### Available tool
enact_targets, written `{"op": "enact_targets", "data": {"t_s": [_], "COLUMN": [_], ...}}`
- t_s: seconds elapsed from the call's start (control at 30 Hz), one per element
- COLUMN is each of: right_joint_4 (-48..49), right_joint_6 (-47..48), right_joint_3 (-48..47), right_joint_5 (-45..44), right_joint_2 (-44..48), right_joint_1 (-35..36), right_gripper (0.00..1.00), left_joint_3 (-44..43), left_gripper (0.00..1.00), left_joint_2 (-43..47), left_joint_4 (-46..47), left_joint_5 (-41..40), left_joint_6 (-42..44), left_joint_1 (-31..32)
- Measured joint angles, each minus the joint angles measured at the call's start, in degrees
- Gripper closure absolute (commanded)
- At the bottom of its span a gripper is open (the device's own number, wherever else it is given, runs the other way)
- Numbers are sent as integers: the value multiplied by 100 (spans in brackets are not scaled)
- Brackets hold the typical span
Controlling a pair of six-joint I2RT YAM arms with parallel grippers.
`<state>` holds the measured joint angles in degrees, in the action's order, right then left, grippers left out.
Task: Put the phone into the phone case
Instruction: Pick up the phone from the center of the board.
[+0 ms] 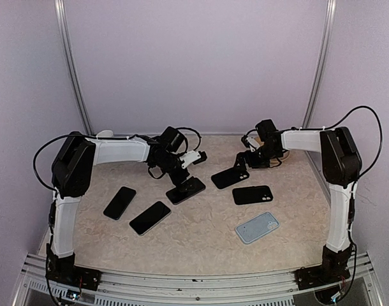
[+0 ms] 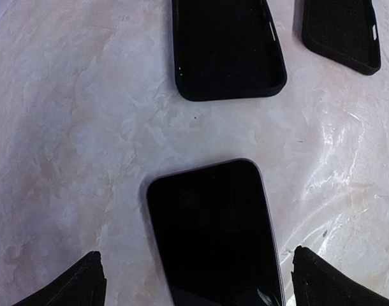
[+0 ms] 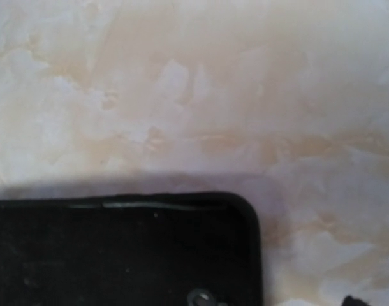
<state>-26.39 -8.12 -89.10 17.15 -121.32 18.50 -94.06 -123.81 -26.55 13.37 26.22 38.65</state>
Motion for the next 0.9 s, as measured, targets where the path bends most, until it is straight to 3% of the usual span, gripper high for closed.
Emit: {"op": "enact_targets", "data": {"t_s": [0.43, 0.9], "right_joint_4": [0, 0], "right_joint_6": [76, 116], "right_joint_3": [11, 24], "right_joint_5": [22, 17], "right_joint_2": [4, 4], "right_joint_1": [0, 0], "right_gripper": [0, 0], "left_joint_3": [-468, -492], "left_gripper": [1, 31], "left_joint_2": [-732, -769], "left_joint_4": [-109, -72], "left_joint_5": [-105, -96], "left_joint_6": [15, -59], "left_joint_1": [155, 155]}}
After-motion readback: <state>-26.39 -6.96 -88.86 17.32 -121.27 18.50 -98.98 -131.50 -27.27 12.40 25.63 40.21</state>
